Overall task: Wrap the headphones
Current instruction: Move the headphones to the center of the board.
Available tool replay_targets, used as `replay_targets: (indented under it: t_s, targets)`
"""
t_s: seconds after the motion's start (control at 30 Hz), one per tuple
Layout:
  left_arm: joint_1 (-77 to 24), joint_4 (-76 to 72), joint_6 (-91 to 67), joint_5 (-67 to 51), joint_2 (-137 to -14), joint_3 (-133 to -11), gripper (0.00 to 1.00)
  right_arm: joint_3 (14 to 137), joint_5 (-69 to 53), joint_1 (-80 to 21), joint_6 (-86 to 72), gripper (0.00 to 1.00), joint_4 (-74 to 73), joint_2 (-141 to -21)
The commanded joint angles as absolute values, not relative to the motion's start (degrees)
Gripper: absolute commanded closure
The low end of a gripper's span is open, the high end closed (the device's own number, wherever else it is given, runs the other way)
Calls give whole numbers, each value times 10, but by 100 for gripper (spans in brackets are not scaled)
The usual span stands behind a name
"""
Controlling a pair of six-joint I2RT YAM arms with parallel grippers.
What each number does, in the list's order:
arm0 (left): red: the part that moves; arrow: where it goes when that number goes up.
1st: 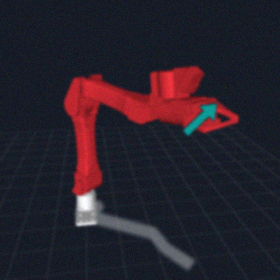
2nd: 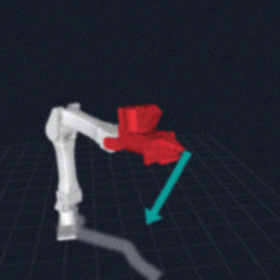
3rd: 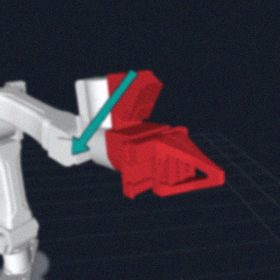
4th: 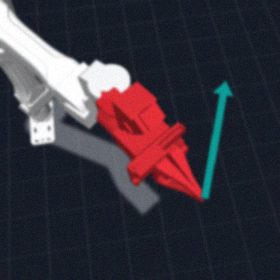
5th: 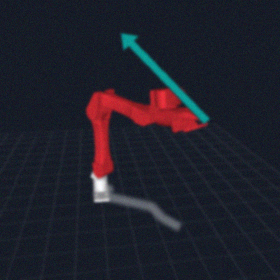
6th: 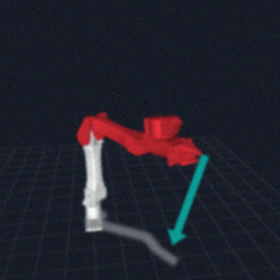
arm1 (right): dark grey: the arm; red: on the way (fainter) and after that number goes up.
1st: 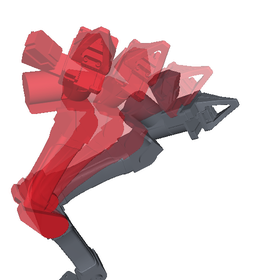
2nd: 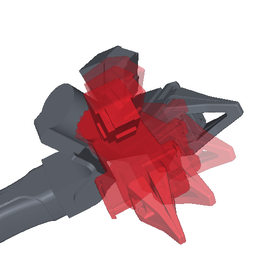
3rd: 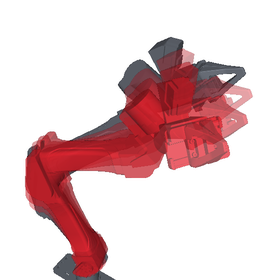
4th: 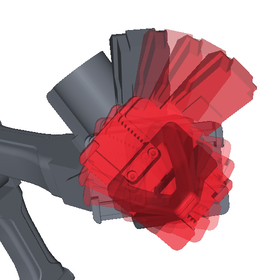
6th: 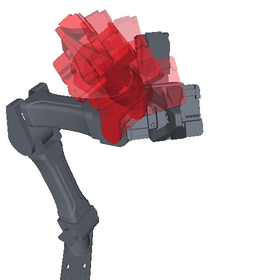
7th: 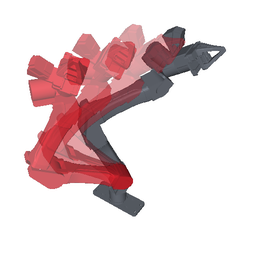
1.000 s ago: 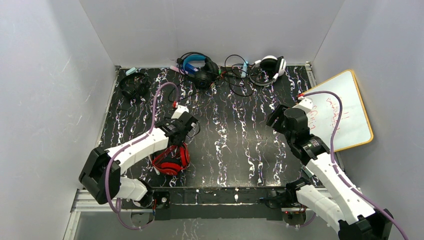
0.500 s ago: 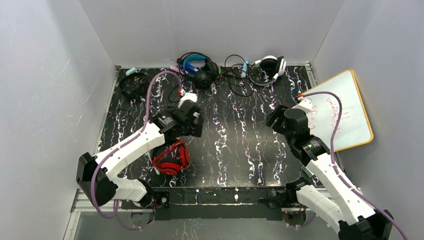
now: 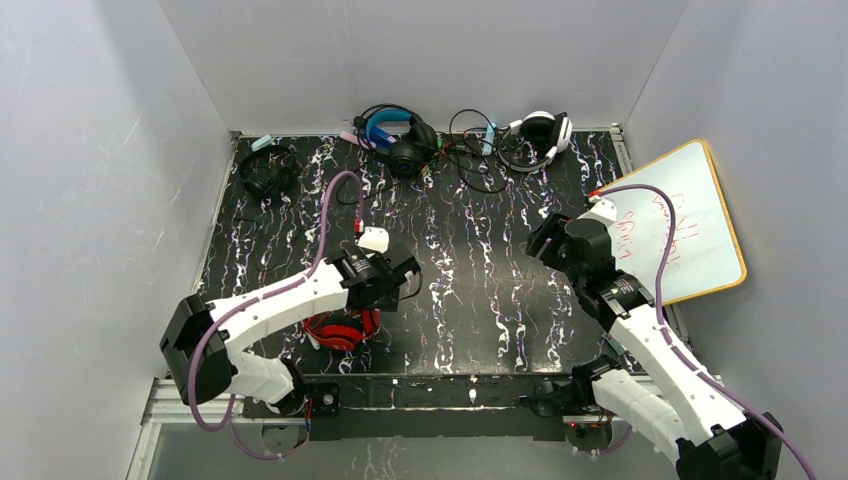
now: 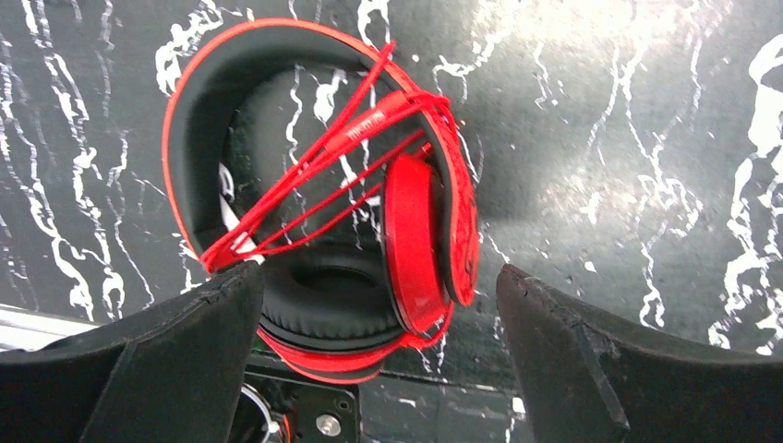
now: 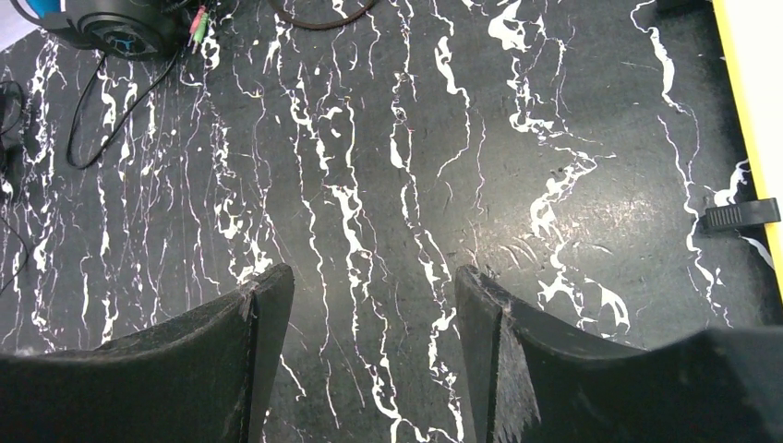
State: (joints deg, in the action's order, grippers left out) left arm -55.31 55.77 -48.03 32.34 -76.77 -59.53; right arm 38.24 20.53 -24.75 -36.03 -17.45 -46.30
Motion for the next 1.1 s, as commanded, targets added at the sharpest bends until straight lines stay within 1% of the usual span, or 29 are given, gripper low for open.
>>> replay_targets:
  t_s: [0.0,0.1,0.33,0.4,0.5,0.6,0.63,0.8,0.93,1.07]
  targets:
    - [-555,576,-498,400,-793,-591,5,392,195,-244,-354,27,-141,-472]
    - [-554,561,-508,399,-810,-581,6,395,191,-245,-353,27,-139,-472]
    - [-549,503,-524,351,-829,-565,8,394,184,-244,-353,27,-134,-470]
    - [-548,495,-531,345,-838,-562,15,394,183,-244,-352,28,-133,-471]
    - [-538,487,-528,345,-846,-555,30,395,175,-243,-353,27,-130,-472]
    - [-531,484,-507,343,-843,-552,50,396,169,-244,-355,27,-128,-475]
    - [-528,488,-501,343,-842,-553,53,396,167,-244,-355,27,-128,-475]
    - [-518,507,-471,346,-834,-555,59,396,165,-244,-356,27,-124,-480]
    - [-500,485,-421,328,-813,-549,67,395,161,-243,-359,27,-122,-480]
    - [-487,472,-364,320,-802,-553,71,396,160,-244,-360,27,-124,-479]
